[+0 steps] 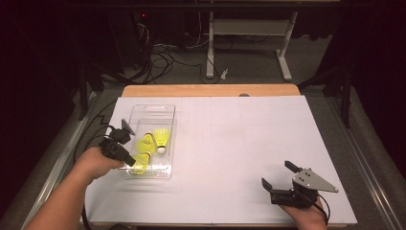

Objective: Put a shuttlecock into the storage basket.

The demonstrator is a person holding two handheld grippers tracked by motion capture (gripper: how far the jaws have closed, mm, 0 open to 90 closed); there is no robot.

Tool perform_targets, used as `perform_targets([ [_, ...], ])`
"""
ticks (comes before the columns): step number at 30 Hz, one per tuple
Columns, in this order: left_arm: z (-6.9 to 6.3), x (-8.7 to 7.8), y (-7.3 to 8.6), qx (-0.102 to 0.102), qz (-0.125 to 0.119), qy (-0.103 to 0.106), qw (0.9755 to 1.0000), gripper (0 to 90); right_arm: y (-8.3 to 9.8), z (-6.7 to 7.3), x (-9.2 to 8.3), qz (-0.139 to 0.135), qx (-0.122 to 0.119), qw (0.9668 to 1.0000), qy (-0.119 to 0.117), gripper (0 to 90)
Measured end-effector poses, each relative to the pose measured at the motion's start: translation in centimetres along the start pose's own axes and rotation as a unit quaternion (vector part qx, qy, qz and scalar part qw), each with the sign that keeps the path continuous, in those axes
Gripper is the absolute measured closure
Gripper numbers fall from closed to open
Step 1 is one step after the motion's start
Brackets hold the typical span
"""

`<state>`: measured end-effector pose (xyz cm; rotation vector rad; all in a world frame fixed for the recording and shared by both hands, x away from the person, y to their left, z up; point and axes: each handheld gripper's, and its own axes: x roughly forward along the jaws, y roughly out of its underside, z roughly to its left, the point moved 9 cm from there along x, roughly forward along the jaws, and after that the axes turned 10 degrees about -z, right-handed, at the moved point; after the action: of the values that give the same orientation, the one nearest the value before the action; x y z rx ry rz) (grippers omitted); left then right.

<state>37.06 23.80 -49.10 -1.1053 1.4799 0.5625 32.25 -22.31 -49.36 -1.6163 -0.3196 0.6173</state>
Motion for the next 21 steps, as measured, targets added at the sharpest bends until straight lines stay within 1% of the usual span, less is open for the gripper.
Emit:
perform_targets([
  [3, -0.2, 0.0, 0.1, 0.004, 0.004, 0.003, 1.0, 79.7, 0.0, 0.0, 0.0, 0.001, 0.001, 1.0, 0.0, 2.5],
  [5, -0.4, 0.0, 0.0, -0.002, 0.002, 0.011, 0.9999, 75.8, 0.0, 0.1, 0.0, 0.0, 0.0, 1.0, 0.0, 2.6],
  [7, -0.6, 0.0, 0.0, 0.004, 0.004, 0.009, 0.9999, 71.9, -0.1, 0.1, 0.0, -0.001, 0.001, 1.0, 0.0, 2.5],
  [9, -0.8, 0.0, 0.0, 0.005, 0.005, 0.011, 0.9999, 68.6, -0.1, 0.0, 0.0, -0.001, 0.0, 1.0, 0.0, 2.6],
  [11, -1.0, 0.0, 0.0, 0.007, 0.01, 0.012, 0.9998, 63.4, -0.1, 0.0, 0.0, -0.001, 0.001, 1.0, 0.001, 2.5],
  [12, -1.1, -0.1, 0.0, 0.008, 0.014, 0.013, 0.9998, 62.1, -0.1, 0.0, 0.0, -0.001, 0.0, 1.0, 0.001, 2.5],
  [14, -1.0, -0.4, 0.0, 0.008, 0.014, 0.006, 0.9999, 58.3, -0.1, 0.0, 0.0, -0.002, 0.001, 1.0, 0.001, 2.5],
  [15, -0.9, -0.6, 0.0, 0.006, 0.015, -0.002, 0.9999, 55.1, -0.1, 0.0, 0.0, -0.002, 0.0, 1.0, 0.0, 2.6],
  [19, -1.0, -1.5, -0.1, 0.009, 0.006, -0.003, 0.9999, 53.9, -0.2, 0.0, -0.1, -0.003, 0.001, 1.0, 0.001, 2.5],
  [21, -1.2, -1.8, -0.1, 0.005, 0.004, 0.0, 1.0, 51.8, -0.2, 0.0, -0.1, -0.004, 0.001, 1.0, 0.001, 2.5],
])
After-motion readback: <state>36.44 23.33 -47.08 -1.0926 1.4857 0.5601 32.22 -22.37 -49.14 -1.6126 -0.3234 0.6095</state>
